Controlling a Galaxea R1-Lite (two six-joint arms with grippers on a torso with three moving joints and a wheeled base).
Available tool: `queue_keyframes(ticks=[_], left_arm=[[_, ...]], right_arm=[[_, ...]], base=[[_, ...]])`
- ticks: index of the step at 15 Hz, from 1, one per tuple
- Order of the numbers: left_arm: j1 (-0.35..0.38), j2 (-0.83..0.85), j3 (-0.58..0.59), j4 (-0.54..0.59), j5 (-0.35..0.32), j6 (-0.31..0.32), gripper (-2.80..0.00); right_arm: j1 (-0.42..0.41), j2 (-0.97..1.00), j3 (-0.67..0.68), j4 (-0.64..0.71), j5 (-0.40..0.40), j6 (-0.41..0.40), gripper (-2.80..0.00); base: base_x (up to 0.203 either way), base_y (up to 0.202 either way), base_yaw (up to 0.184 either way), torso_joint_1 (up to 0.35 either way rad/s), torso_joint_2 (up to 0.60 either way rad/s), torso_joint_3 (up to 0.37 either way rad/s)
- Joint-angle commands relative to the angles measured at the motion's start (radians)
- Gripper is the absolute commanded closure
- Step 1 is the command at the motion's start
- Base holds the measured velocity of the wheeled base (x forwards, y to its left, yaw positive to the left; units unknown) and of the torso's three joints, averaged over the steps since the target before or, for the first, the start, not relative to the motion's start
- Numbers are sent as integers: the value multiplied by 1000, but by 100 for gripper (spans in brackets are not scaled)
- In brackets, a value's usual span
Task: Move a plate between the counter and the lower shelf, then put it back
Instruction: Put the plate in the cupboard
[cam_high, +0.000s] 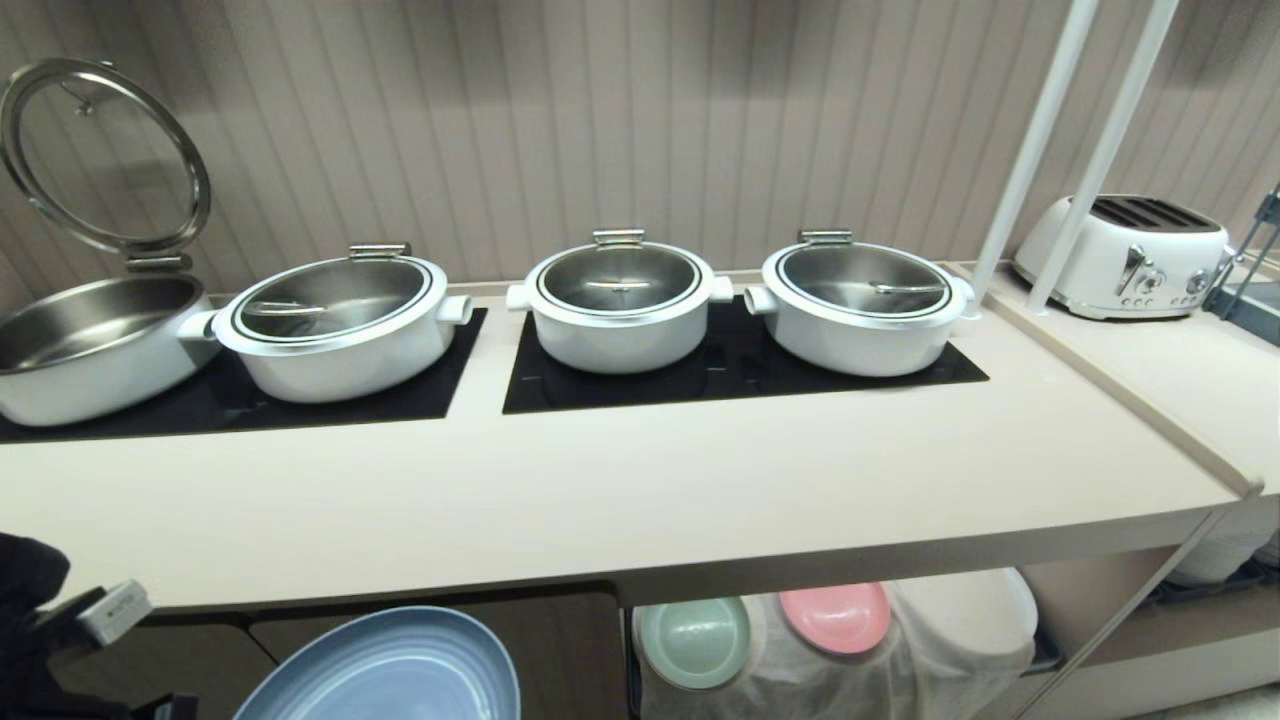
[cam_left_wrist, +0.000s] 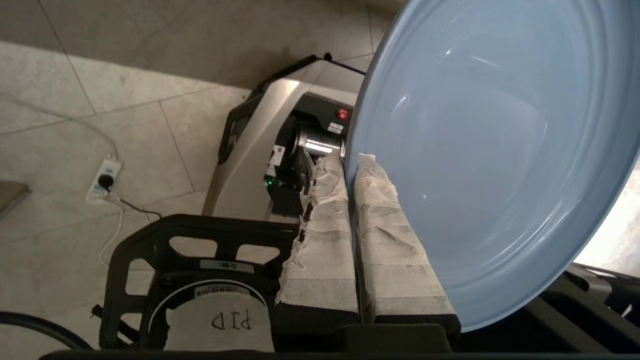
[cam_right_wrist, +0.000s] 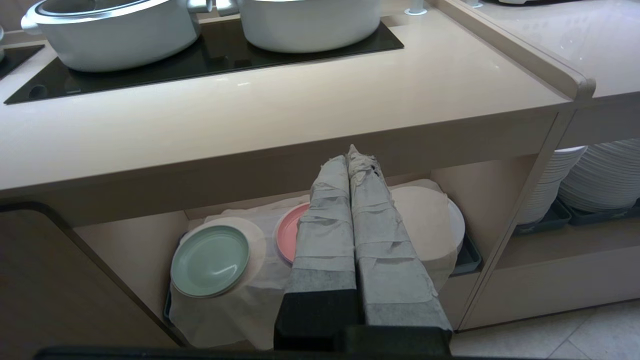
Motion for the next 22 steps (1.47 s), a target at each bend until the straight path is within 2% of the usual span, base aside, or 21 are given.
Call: queue_keyframes(ticks=[1, 7, 9, 22], left_arm=[[0, -10, 1, 13, -1, -2, 0], [-1, -36, 32, 26, -3, 6, 0], [0, -45, 46, 26, -1, 27, 0], [0, -64, 40, 26, 3, 27, 0]], right_arm=[[0, 0, 0, -1, 0, 1, 0], [0, 0, 0, -1, 0, 1, 0], [0, 0, 0, -1, 0, 1, 0], [0, 0, 0, -1, 0, 1, 0]], base=[[0, 0, 0, 0, 0, 0], [0, 0, 0, 0, 0, 0], [0, 0, 0, 0, 0, 0], [0, 0, 0, 0, 0, 0]])
